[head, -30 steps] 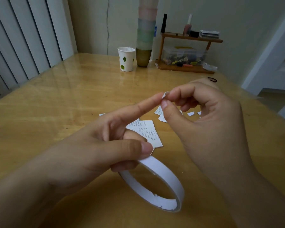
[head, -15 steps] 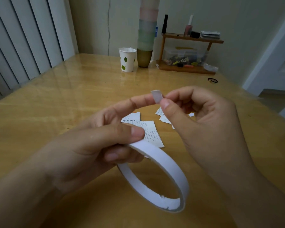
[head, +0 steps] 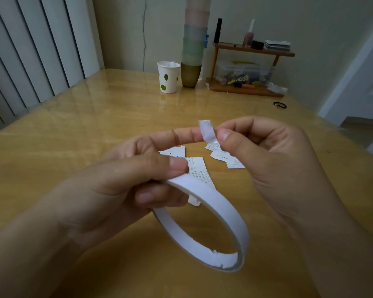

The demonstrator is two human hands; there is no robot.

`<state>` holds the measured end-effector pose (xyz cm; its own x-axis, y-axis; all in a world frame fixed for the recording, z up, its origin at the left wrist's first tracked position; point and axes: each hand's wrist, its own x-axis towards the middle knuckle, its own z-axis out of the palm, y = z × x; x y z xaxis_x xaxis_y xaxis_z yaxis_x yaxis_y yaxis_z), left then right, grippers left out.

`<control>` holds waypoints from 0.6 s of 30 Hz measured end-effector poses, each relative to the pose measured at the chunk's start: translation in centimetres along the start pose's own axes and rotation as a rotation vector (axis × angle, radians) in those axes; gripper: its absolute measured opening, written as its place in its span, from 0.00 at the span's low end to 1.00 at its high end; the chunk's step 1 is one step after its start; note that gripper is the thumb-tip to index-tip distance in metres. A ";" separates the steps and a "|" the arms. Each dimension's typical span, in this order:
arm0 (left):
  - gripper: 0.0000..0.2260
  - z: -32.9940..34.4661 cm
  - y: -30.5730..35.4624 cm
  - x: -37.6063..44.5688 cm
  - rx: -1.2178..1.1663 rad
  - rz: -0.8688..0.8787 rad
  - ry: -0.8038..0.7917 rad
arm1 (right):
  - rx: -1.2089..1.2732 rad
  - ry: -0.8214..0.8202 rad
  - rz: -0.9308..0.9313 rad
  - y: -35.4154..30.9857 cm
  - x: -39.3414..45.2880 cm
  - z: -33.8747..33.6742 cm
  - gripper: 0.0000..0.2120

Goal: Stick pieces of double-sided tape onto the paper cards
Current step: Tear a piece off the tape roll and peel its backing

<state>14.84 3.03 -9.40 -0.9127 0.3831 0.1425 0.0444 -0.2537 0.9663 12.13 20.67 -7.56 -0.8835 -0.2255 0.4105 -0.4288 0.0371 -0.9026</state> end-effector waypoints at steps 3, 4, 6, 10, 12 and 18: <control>0.27 0.1 0.1 0.0 0.007 0.002 0.013 | 0.001 0.009 0.001 -0.3 0.0 0.0 0.09; 0.27 0.3 0.2 -0.1 0.012 0.001 0.009 | -0.006 0.012 0.000 -0.3 0.0 0.0 0.09; 0.27 0.5 0.2 -0.2 0.016 0.006 0.000 | -0.028 0.013 -0.008 -0.3 0.0 0.0 0.10; 0.26 0.6 0.1 -0.4 -0.027 0.003 0.018 | -0.037 0.009 -0.003 -0.3 0.0 -0.1 0.09; 0.26 0.6 0.1 -0.4 -0.035 0.002 0.030 | -0.027 0.004 0.002 -0.2 0.1 -0.2 0.08; 0.26 0.7 0.2 -0.4 -0.028 -0.005 0.036 | -0.039 0.004 0.003 0.1 0.0 -0.3 0.06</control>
<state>15.52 3.49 -9.11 -0.9268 0.3527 0.1294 0.0288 -0.2768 0.9605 12.07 20.92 -7.58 -0.8855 -0.2217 0.4084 -0.4332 0.0753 -0.8982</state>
